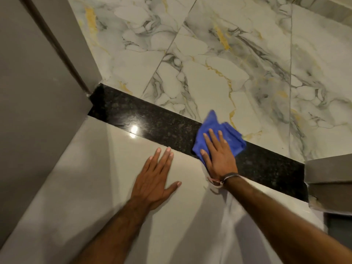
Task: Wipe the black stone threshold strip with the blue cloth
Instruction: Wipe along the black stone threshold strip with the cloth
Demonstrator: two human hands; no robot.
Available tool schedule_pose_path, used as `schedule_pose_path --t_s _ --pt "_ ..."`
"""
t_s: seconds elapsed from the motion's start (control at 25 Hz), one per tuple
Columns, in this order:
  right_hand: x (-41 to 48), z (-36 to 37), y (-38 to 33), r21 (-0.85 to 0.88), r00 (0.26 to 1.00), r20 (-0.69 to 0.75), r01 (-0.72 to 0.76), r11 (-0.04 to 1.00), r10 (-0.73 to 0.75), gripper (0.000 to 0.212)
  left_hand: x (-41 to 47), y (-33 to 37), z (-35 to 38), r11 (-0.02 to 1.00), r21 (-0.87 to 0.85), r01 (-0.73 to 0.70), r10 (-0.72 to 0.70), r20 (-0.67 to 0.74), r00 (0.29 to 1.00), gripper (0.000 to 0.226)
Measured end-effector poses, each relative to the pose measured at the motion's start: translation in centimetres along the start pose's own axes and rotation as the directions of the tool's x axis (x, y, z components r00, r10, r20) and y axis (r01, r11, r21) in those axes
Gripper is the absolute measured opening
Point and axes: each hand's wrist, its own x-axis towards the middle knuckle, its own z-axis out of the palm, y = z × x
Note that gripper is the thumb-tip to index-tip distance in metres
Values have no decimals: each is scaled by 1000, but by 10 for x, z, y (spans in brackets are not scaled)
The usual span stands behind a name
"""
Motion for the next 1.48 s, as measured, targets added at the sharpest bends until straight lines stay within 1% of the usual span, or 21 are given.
schedule_pose_path --t_s 0.08,0.16,0.2,0.28,0.32,0.4,0.44,0.52,0.56,0.68,0.8,0.88,0.96,1.04,1.2,1.24,1.32,1.36,1.4,1.44,1.48 --pt "21 4 -30 -26 982 78 174 984 -171 61 -4 -22 -5 998 9 56 -56 -12 998 89" --pt "42 3 -58 9 989 46 137 991 -137 61 -10 -42 -11 992 17 123 -122 -32 992 89" --pt "52 2 -73 8 986 45 159 987 -159 61 -14 -52 -15 989 20 150 -149 -38 988 89" --pt "66 7 -108 -21 947 60 316 949 -314 62 -18 -67 -22 981 15 193 -192 -62 980 89" --pt "74 12 -128 -8 940 65 335 942 -334 62 -21 -76 -24 975 7 222 -221 -73 973 89" --pt "95 16 -168 57 971 51 230 971 -233 62 -27 -90 -28 958 -12 287 -287 -90 954 89" --pt "106 18 -184 58 966 54 252 966 -255 62 -30 -96 -29 950 -7 311 -310 -99 946 89" --pt "120 25 -215 33 911 61 406 913 -408 61 -34 -107 -32 939 24 342 -337 -119 934 91" --pt "126 28 -230 41 901 65 428 903 -430 60 -36 -114 -34 929 29 368 -361 -132 923 93" --pt "141 32 -265 120 953 76 284 951 -294 67 -41 -134 -38 884 11 466 -459 -159 874 96" --pt "147 32 -270 57 872 96 476 877 -480 72 -40 -147 -38 877 28 479 -470 -152 870 92" --pt "150 28 -264 73 851 105 509 857 -514 69 -38 -148 -36 870 38 492 -483 -135 865 92" --pt "146 28 -263 76 872 103 473 878 -479 65 -36 -147 -36 867 38 497 -488 -137 862 93" --pt "136 26 -258 155 908 76 398 904 -413 60 -35 -143 -38 877 38 480 -472 -129 872 93" --pt "92 20 -201 264 991 -10 134 955 -136 55 -28 -113 -38 885 -51 462 -465 -122 877 98" --pt "75 16 -175 237 990 -30 144 961 -141 55 -23 -100 -37 889 -72 452 -458 -119 881 98" --pt "42 13 -124 166 963 -17 269 949 -270 55 -19 -81 -30 899 -75 432 -438 -99 894 97" --pt "26 11 -97 141 962 -22 273 952 -273 55 -16 -71 -27 912 -73 403 -409 -85 909 98" --pt "10 8 -69 133 985 -31 171 976 -169 54 -13 -60 -25 925 -75 372 -377 -68 924 97" --pt "-5 6 -43 150 998 -57 -18 988 27 55 -10 -48 -23 934 -81 348 -352 -54 934 96" --pt "-19 1 -20 180 968 -76 -223 958 240 57 -6 -37 -21 940 -96 328 -333 -48 942 95"
